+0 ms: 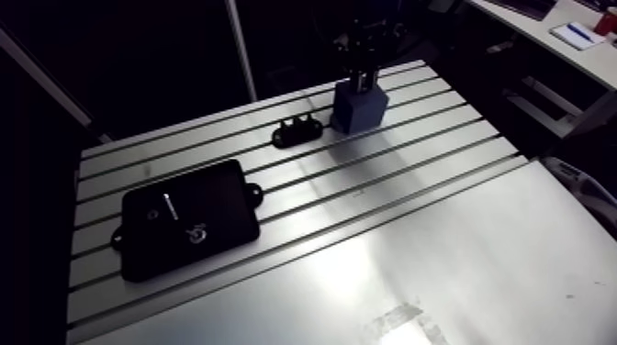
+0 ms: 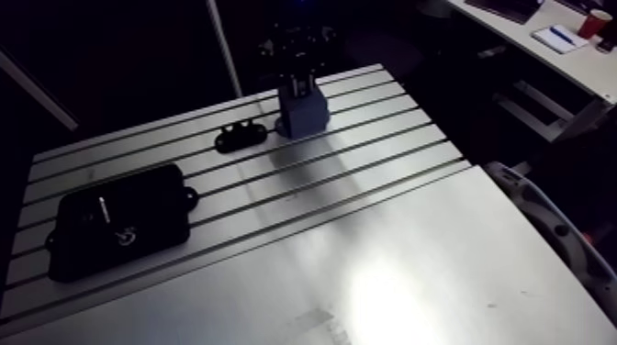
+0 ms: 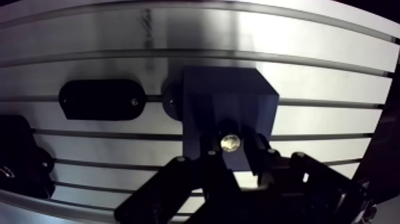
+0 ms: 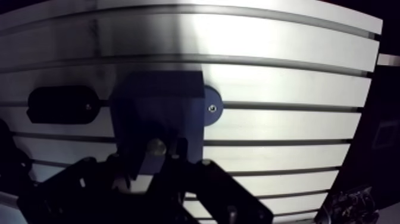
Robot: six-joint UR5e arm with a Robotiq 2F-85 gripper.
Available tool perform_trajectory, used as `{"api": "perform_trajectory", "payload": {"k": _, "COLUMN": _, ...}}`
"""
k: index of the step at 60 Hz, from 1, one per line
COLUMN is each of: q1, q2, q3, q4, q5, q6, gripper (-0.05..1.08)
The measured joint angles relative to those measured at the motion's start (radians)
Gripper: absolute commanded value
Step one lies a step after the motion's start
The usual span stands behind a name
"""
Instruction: Pick up the M10 bolt and insert it into the hex recess until seated.
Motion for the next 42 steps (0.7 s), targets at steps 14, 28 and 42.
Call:
{"api": "perform_trajectory", "payload": {"k": 14, "q1": 0.0, "q2": 0.0, "q3": -0.001, "q4": 0.001, "q5": 0.0, "q6": -0.001, "gripper": 0.65}}
{"api": "perform_trajectory", "payload": {"k": 28, "q1": 0.002, "q2": 0.0, "q3": -0.001, "q4": 0.001, "q5": 0.0, "q6": -0.002, "gripper": 0.67}}
{"api": "perform_trajectory", "payload": {"k": 42, "q1": 0.001, "q2": 0.0, "q3": 0.0, "q4": 0.002, "q5": 0.0, "q6": -0.002, "gripper": 0.67}}
